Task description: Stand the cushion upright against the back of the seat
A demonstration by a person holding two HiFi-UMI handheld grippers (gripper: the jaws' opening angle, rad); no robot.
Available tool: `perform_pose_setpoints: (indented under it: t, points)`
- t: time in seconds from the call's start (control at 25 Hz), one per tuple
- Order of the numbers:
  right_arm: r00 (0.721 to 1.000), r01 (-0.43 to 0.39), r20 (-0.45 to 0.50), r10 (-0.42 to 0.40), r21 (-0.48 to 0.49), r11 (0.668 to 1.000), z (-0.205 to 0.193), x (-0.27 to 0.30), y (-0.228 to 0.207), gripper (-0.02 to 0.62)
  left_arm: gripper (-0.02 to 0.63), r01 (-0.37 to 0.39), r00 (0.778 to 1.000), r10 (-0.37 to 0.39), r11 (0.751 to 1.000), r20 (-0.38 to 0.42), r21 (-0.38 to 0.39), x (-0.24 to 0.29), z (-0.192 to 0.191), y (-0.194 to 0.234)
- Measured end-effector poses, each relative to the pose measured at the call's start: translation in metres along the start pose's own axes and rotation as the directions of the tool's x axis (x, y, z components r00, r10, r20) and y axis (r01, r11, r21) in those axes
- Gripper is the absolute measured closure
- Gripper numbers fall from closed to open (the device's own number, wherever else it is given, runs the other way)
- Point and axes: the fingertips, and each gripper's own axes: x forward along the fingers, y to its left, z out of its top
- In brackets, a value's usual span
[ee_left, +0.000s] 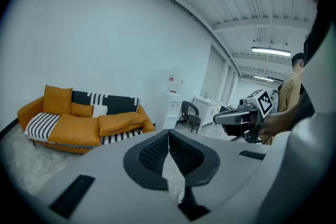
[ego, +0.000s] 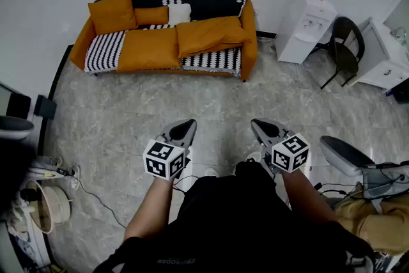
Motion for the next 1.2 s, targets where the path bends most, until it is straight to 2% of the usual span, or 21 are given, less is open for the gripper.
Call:
perform_pose_setpoints:
  t: [0.44, 0.64, 1.2]
  points:
    - [1.000, -0.010, -0.002, 0.009, -0.015, 1.000, 0.003, 0.004, 0.004, 0.560, 0.589, 0.002, 1.000, -0.002, 1.000, 0.003, 0.005, -0.002, 0.002, 0.002]
    - [0.999, -0.036, 0.015, 0.035, 0.016, 0.999, 0.004, 0.002, 0.011, 0.560, 0.589, 0.007, 1.000, -0.007, 1.000, -0.001, 0.007, -0.006, 0.002, 0.001]
    - [0.998, -0.051, -0.030, 0.052, 0.023, 0.998, -0.012, 0.019, 0.026, 0.558, 0.589, -0.008, 0.999, 0.007, 1.000, -0.050, -0.022, -0.019, -0.027, 0.010]
